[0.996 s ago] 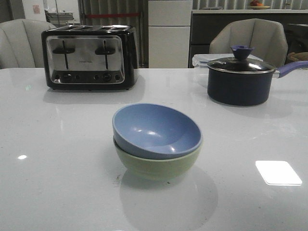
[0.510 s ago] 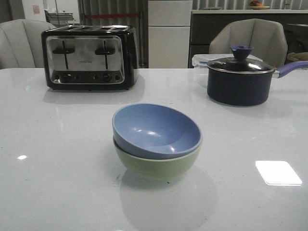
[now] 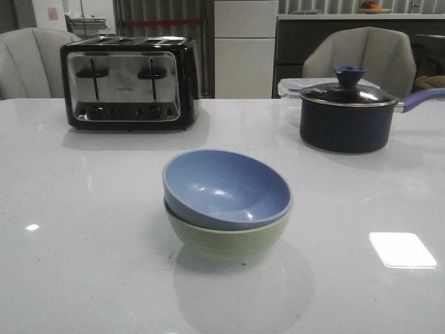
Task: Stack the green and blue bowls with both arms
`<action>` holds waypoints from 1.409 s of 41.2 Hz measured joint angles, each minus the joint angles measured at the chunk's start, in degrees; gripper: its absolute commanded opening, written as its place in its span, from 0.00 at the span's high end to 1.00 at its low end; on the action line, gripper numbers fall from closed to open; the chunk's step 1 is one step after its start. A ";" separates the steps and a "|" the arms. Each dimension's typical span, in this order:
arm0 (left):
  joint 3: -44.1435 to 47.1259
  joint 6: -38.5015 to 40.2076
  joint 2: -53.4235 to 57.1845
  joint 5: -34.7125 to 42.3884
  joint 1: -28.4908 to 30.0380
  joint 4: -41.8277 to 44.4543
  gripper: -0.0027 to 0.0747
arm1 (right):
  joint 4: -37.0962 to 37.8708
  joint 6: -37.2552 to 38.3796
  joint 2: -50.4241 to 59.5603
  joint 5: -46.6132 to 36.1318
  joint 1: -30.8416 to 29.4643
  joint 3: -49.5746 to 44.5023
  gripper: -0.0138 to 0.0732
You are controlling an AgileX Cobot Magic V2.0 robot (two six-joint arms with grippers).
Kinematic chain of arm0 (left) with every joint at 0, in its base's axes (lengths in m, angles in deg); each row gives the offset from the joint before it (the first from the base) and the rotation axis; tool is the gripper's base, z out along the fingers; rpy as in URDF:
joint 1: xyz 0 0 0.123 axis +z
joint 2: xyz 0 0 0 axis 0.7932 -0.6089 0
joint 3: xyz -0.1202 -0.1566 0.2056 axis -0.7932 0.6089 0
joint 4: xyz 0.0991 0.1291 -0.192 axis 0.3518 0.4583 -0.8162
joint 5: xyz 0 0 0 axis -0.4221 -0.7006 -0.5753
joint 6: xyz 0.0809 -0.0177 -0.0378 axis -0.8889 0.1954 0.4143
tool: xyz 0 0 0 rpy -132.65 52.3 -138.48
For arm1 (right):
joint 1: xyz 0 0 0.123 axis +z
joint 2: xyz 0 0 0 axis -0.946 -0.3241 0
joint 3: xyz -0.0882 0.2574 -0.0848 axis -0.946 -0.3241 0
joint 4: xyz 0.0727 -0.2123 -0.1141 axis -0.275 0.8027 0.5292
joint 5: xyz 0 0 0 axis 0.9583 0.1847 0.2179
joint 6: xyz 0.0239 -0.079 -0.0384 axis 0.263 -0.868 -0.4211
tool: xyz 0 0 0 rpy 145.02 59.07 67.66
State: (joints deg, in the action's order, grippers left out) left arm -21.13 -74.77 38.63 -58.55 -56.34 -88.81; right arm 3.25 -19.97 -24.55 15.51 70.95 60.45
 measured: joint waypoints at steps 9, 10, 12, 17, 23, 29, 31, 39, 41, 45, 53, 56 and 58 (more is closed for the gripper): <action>0.00 0.00 0.00 0.00 0.00 0.00 0.85 | 1.48 2.71 0.03 -4.62 0.00 0.00 0.81; 0.00 0.00 0.00 0.00 0.00 0.00 0.85 | 2.46 3.92 0.03 -5.15 0.00 0.00 0.81; 0.00 0.00 0.00 0.00 0.00 0.00 0.85 | 5.29 7.26 0.13 -6.20 0.00 0.00 0.81; 0.00 0.00 0.00 0.00 0.00 0.00 0.85 | 9.73 13.13 0.13 -6.79 0.00 0.00 0.81; 0.00 0.00 0.00 0.00 0.00 0.00 0.85 | 10.84 14.49 0.13 -6.82 0.00 0.00 0.81; 0.00 0.00 0.00 0.00 0.00 0.00 0.85 | 10.96 14.92 0.13 -6.82 0.00 0.00 0.81; 0.00 0.00 0.00 0.00 0.00 0.00 0.85 | 10.96 14.92 0.13 -6.82 -0.14 0.00 0.81; 0.00 0.00 0.00 0.00 0.00 0.00 0.85 | 11.05 14.92 0.13 -6.91 -0.64 0.00 0.81; 0.00 0.00 0.00 0.00 0.00 0.00 0.85 | 11.05 14.92 0.13 -6.91 -0.67 0.00 0.81; 0.00 0.00 0.00 0.00 0.00 0.00 0.85 | 11.05 14.92 0.13 -6.91 -0.67 0.00 0.81; 0.00 0.00 0.00 0.00 0.00 0.00 0.85 | 11.05 14.92 0.13 -6.91 -0.67 0.00 0.81; 0.00 0.00 0.00 0.00 0.00 0.00 0.85 | 11.05 14.92 0.13 -6.91 -0.67 0.00 0.81; 0.00 0.00 0.00 0.00 0.00 0.00 0.85 | 11.05 14.92 0.13 -6.91 -0.67 0.00 0.81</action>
State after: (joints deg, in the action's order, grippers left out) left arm -21.13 -74.77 38.63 -58.55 -56.34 -88.81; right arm 14.30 -5.06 -24.43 8.60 70.28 60.45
